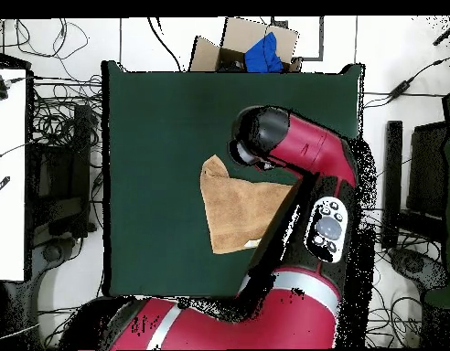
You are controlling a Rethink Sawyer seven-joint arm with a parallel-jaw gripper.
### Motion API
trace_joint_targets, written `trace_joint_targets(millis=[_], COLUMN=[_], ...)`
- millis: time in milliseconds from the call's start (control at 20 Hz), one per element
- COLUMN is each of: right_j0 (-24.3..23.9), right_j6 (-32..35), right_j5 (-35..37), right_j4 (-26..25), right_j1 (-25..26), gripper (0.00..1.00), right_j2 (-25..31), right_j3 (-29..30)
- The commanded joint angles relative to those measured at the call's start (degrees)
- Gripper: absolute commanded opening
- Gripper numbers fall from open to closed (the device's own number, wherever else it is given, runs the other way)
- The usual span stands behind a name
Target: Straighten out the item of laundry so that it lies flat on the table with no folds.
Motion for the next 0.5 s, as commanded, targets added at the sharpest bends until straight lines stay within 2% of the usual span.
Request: trace_joint_targets(millis=[50, 350, 500], right_j0=[-1.5, -1.5, -1.6], right_j6=[4.0, 5.5, 5.6], right_j5=[9.1, 15.7, 15.9], right_j4=[-2.1, -1.4, -1.3], right_j1=[7.5, 10.5, 11.8], gripper=[1.00, 1.00, 1.00], right_j2=[3.3, 2.9, 3.1], right_j3=[-12.2, -20.8, -22.8])
